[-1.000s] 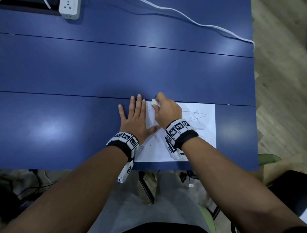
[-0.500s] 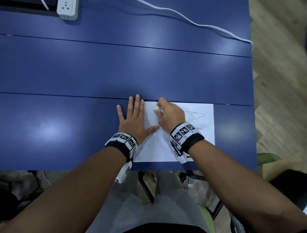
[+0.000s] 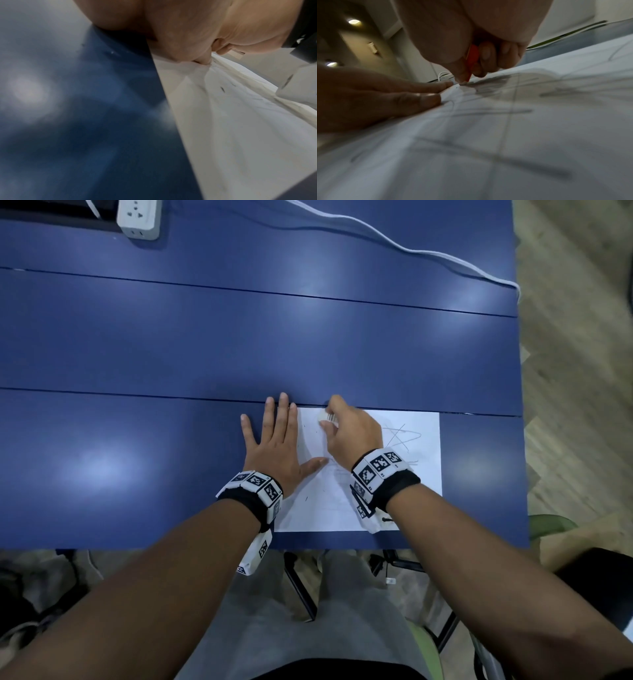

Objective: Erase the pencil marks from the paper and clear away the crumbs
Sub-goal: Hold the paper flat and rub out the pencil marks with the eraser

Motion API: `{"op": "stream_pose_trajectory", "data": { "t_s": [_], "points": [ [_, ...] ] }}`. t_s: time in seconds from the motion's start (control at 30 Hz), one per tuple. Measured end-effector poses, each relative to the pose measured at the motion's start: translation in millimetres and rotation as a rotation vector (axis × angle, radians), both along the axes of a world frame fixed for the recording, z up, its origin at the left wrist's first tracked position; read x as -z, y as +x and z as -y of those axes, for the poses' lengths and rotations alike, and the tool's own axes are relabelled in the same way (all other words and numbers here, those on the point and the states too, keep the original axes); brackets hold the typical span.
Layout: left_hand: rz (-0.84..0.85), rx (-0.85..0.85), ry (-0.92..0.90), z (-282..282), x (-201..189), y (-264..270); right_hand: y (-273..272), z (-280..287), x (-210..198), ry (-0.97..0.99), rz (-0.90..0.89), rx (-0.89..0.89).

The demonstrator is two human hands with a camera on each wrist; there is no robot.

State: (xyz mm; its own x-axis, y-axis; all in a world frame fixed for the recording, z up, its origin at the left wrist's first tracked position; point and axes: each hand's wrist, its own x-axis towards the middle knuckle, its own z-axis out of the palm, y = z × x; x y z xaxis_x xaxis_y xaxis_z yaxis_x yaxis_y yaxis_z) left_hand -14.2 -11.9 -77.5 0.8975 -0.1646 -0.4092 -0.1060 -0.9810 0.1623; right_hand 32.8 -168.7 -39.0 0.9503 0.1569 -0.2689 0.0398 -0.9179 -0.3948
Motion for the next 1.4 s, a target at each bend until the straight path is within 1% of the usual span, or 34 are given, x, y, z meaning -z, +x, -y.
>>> {"op": "stream_pose_trajectory", "data": {
  "t_s": [0.07,0.1,0.2,0.23,0.37,0.5,0.53,0.67,0.7,0.83,0.87,0.97,1.0,1.13,1.17,1.27,1.3,1.4],
  "points": [
    [-0.007,0.001,-0.004,-0.2,-0.3,0.8,-2.0,1.9,-0.4,-0.002,-0.005,-0.048],
    [-0.011,0.001,-0.006,0.3,-0.7,1.1,0.1,4.7,-0.1,-0.008,0.0,-0.044],
    [-0.007,0.001,-0.01,1.1,-1.1,0.8,5.4,8.8,0.8,-0.006,0.005,0.044],
    [-0.005,-0.002,-0.011,0.5,-1.2,0.6,3.4,6.7,0.6,0.0,-0.001,0.045],
    [-0.001,0.002,0.003,-0.1,-0.4,0.7,-6.7,5.2,-0.1,-0.005,-0.003,-0.07],
    [-0.003,0.005,-0.003,0.1,-0.1,0.3,2.1,13.5,1.0,-0.02,0.006,0.042],
    [0.0,0.006,0.0,-0.6,-0.1,0.2,0.2,11.1,0.2,-0.012,0.005,0.042],
    [-0.008,0.01,0.011,-0.1,0.0,0.8,-12.5,1.7,0.2,0.015,-0.006,-0.114],
    [-0.014,0.008,0.007,0.5,-0.2,1.3,-10.6,2.1,0.8,0.01,0.0,-0.112],
    [-0.015,0.004,0.006,0.6,-0.8,1.3,-3.3,2.3,1.2,0.032,0.01,0.014],
    [-0.02,0.005,0.014,0.5,-1.9,1.4,-6.6,-0.5,0.8,0.042,0.008,0.005],
    [-0.014,0.007,0.019,0.3,-0.6,1.2,-17.1,-8.4,0.3,0.039,-0.014,-0.132],
    [-0.004,0.007,0.015,0.2,0.1,1.0,-15.8,-8.3,-0.1,0.03,-0.012,-0.15],
    [0.015,0.01,0.002,0.1,2.6,-0.4,0.6,-3.3,-2.3,0.029,0.018,-0.022],
    [0.011,0.012,0.01,-0.4,1.6,0.0,-0.7,-5.5,-2.5,0.036,0.015,-0.032],
    [-0.015,0.016,0.018,0.2,-1.5,1.4,-12.4,-14.6,-3.2,0.045,-0.03,-0.153],
    [-0.013,0.014,0.012,0.4,-1.3,1.4,-12.8,-14.5,-3.0,0.04,-0.03,-0.168],
    [-0.002,0.011,0.016,0.8,0.1,1.2,-4.4,-8.7,-2.1,0.042,0.002,-0.09]
  ]
}}
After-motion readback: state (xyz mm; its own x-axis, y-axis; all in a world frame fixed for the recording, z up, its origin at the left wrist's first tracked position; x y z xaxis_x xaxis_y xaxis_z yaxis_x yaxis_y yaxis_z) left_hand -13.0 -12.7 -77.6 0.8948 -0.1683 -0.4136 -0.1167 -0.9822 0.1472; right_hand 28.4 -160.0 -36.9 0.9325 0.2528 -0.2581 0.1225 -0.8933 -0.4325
